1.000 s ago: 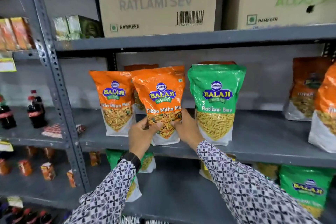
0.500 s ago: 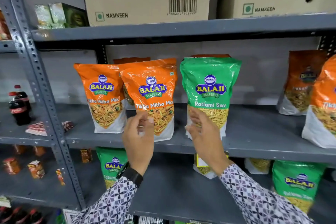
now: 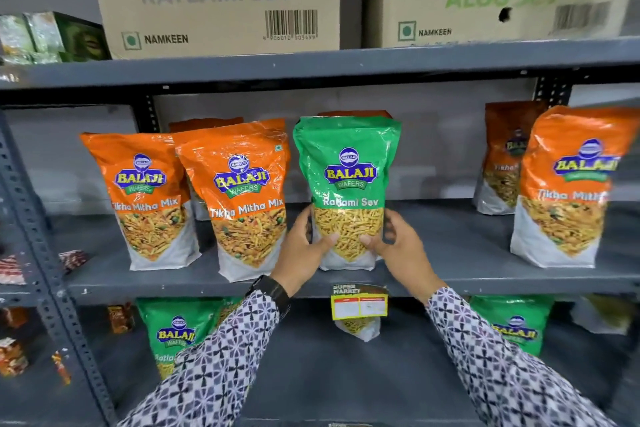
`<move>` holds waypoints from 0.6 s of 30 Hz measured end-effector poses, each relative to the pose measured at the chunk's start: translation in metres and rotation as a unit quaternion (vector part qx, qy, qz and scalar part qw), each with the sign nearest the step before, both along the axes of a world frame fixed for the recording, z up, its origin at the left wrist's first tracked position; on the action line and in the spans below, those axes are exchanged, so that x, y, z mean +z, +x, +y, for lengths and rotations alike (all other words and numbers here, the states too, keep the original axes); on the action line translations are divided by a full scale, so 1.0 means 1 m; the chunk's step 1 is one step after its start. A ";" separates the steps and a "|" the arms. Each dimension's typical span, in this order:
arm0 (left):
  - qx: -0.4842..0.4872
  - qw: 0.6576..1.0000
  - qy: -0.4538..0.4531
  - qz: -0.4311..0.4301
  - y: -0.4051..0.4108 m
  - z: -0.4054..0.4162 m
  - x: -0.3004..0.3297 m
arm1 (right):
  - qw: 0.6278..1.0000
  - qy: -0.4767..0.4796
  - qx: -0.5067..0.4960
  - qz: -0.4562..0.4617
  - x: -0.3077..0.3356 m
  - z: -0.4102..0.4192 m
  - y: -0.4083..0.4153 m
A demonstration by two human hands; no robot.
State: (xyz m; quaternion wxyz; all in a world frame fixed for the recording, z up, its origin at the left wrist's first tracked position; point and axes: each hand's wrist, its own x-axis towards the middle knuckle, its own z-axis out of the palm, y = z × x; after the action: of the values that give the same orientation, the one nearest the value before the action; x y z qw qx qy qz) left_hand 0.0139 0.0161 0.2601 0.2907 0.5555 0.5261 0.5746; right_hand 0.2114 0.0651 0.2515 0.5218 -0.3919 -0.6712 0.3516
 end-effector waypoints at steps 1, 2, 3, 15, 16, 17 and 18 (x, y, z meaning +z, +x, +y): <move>-0.005 1.000 0.006 0.000 0.001 0.000 0.001 | 1.000 0.001 -0.001 0.006 -0.001 0.001 0.001; -0.004 1.000 0.009 0.002 0.002 0.000 0.001 | 1.000 0.005 -0.001 0.011 0.000 -0.001 0.001; -0.005 1.000 0.011 0.003 0.003 -0.002 0.001 | 1.000 0.009 0.001 0.016 0.001 -0.003 0.002; -0.021 0.996 0.088 -0.027 0.033 -0.070 -0.001 | 0.996 0.061 -0.001 0.064 -0.003 -0.071 0.036; -0.021 0.995 0.089 -0.030 0.034 -0.078 -0.006 | 0.996 0.061 0.000 0.067 -0.008 -0.080 0.038; -0.019 0.995 0.090 -0.033 0.034 -0.087 -0.010 | 0.996 0.061 0.000 0.066 -0.011 -0.088 0.040; -0.015 0.996 0.087 -0.033 0.035 -0.095 -0.017 | 0.996 0.059 -0.001 0.062 -0.017 -0.096 0.041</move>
State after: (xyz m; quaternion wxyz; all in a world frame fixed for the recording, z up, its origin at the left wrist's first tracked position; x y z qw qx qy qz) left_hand 0.0486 -0.0787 0.2435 0.2671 0.5678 0.4558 0.6313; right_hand 0.2523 -0.0311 0.2348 0.5846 -0.3386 -0.6569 0.3347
